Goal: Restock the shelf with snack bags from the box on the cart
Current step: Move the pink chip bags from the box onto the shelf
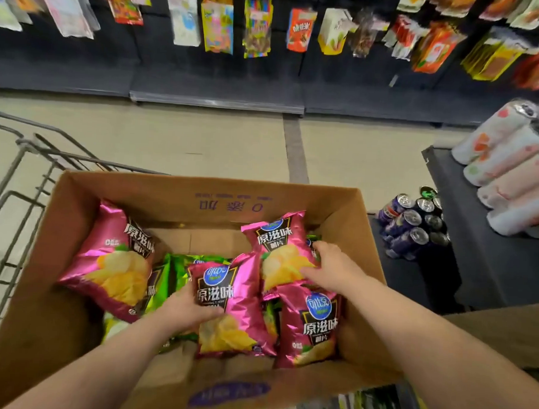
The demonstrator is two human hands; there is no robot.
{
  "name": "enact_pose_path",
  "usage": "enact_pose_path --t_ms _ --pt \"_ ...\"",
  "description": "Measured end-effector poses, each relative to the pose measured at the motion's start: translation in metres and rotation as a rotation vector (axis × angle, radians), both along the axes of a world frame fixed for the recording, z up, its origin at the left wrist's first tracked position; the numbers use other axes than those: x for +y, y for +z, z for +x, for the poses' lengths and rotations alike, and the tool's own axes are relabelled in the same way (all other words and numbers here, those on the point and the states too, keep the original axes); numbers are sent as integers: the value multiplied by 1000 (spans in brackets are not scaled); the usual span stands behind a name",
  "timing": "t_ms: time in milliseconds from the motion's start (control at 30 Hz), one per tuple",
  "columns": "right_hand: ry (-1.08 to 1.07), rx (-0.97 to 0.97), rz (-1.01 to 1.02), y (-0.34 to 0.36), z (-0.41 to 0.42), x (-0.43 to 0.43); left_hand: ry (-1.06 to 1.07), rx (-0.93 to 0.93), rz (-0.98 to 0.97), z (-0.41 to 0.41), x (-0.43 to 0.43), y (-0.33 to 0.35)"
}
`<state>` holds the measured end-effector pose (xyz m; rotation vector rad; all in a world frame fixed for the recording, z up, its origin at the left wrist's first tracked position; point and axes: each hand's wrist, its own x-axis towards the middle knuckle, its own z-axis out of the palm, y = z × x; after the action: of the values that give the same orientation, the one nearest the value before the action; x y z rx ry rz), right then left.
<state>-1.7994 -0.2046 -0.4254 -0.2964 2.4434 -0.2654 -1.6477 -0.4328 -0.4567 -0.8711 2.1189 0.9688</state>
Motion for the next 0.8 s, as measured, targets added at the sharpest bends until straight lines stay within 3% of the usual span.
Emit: enact_pose_path --t_ms 300,400,600,800 --pt "-373 -253 -258 -57 -44 -18 452 -38 368 7 7 -42" --pt "-428 -303 -274 -66 -48 -20 508 -20 498 8 9 -49" --pt "-452 -362 -268 -82 -48 -21 563 25 534 6 18 -53" --pt "-482 -263 -332 -82 -41 -23 547 72 601 10 19 -50"
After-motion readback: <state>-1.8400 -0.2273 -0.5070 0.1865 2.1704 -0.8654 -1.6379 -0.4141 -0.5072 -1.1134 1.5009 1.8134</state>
